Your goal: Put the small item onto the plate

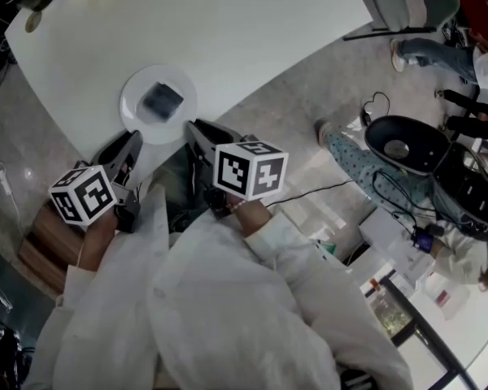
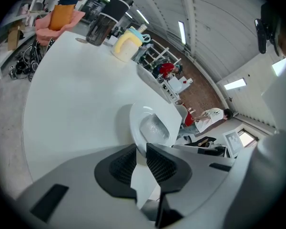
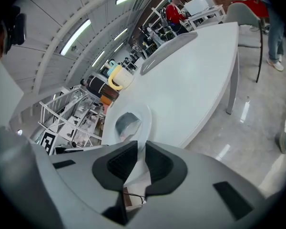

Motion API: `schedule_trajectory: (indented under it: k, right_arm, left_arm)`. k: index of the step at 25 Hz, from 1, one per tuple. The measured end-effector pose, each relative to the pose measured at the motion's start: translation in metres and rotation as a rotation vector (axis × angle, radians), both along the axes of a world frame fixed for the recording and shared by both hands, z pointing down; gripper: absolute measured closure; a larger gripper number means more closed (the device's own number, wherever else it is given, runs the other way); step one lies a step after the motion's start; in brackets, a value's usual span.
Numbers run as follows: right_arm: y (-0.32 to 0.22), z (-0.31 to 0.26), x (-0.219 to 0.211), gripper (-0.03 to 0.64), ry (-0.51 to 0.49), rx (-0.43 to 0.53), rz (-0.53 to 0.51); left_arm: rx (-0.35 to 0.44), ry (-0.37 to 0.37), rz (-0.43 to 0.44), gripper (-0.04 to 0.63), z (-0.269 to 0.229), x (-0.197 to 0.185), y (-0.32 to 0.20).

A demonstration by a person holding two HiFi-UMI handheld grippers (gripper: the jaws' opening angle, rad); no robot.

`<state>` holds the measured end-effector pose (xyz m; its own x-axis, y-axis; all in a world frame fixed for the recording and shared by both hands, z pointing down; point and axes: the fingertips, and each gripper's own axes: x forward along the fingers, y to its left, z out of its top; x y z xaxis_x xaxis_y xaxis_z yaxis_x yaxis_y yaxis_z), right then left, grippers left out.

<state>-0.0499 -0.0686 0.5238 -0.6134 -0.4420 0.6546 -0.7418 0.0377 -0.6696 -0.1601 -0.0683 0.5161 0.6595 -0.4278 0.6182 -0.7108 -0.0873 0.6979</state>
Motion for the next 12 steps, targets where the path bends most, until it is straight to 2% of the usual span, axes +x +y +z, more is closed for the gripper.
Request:
schedule_trajectory:
  k: [3,8,12]
  right_arm:
    - [-0.013,0.0,-0.011,0.558,0.009,0.011,0.026]
    - [0.013,-0.049,0.042,0.558,0.002,0.057,0.089]
    - [0.022,-0.069,0.052,0.558,0.004,0.082,0.133]
  left_arm:
    - [0.01,0.008,0.032,0.538,0.002,-0.011,-0.014]
    - [0.051,0.013,0.095,0.538,-0.046,0.041,0.007]
    - [0.079,0.023,0.132,0.538,-0.066,0.051,0.011]
